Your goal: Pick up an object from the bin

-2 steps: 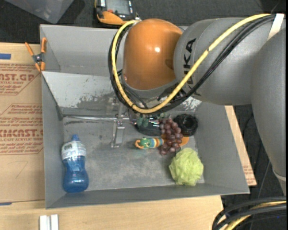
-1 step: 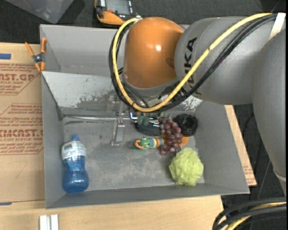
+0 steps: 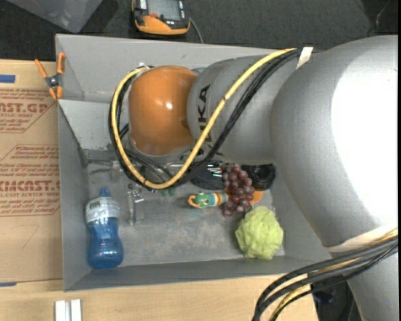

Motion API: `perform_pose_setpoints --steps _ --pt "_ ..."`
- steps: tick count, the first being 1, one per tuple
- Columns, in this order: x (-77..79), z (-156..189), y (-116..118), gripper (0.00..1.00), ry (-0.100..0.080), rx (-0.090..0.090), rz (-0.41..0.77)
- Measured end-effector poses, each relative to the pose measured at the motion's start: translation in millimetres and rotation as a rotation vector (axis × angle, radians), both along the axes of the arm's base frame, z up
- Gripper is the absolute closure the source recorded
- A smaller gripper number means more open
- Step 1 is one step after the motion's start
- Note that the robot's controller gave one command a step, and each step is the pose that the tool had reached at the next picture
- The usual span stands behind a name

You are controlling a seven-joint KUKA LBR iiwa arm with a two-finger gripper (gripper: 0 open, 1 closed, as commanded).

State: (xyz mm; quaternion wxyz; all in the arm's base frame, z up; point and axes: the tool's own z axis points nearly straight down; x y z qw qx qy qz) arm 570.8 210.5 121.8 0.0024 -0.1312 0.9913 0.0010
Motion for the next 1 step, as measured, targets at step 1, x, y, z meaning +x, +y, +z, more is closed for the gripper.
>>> perform_pose_setpoints --steps 1 --pt "-12.8 34.3 14.6 0.0 -0.007 -0.001 0.263"
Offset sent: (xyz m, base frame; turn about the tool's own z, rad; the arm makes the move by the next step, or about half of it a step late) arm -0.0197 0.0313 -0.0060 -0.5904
